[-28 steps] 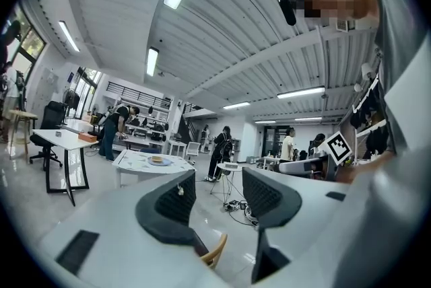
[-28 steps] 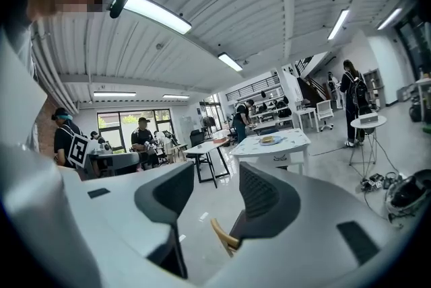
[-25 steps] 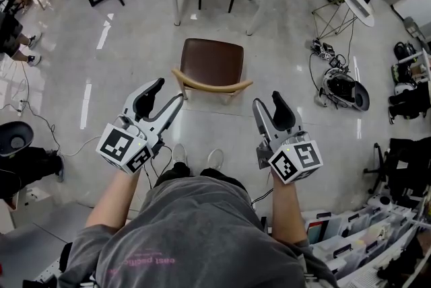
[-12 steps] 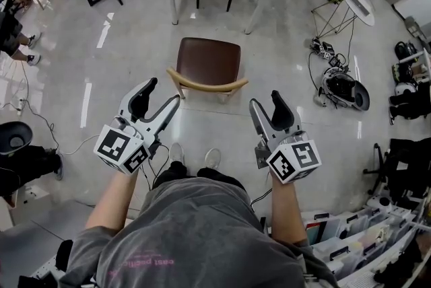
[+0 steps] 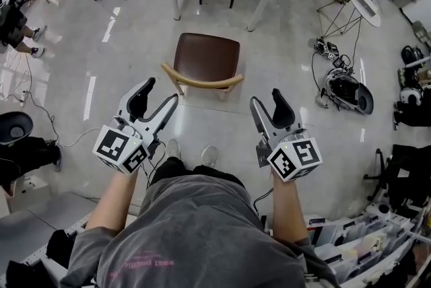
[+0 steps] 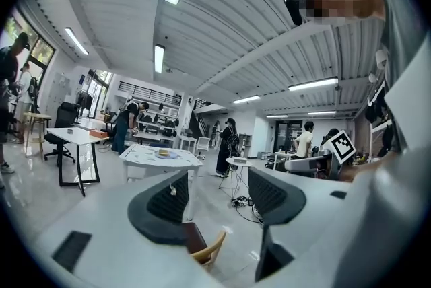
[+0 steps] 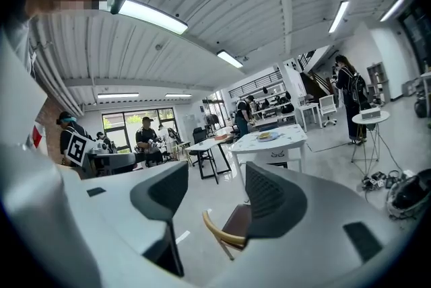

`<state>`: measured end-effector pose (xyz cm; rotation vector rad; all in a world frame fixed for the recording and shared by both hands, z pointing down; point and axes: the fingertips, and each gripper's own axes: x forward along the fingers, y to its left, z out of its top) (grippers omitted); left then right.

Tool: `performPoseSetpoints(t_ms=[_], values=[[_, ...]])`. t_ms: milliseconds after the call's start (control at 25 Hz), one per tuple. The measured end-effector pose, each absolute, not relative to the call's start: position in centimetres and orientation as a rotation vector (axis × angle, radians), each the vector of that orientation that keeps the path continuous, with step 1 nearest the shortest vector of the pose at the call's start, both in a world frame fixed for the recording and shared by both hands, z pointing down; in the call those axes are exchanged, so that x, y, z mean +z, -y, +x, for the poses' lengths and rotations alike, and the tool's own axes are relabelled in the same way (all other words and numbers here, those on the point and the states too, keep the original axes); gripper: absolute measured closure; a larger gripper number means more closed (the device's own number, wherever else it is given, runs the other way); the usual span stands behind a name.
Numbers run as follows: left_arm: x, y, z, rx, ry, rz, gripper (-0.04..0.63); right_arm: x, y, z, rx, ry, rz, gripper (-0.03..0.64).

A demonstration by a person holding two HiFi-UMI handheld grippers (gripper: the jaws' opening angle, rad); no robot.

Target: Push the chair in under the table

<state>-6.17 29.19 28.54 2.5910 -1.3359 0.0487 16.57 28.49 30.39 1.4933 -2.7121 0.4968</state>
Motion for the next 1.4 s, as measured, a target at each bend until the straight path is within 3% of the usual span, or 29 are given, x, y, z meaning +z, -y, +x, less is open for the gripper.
performPoseSetpoints(t_ms=[760,1400], values=[[29.0,-25.1,-6.7,0.006,1.410,2.535,0.322,31.2,-23.5,17.2,0.511,2.715,1.428,0.368],[31.4,-12.8,-10.4,0.038,1.310,2.524,0.322,33.8,-12.7,13.5,0.579,2.617,1.480,0.368]])
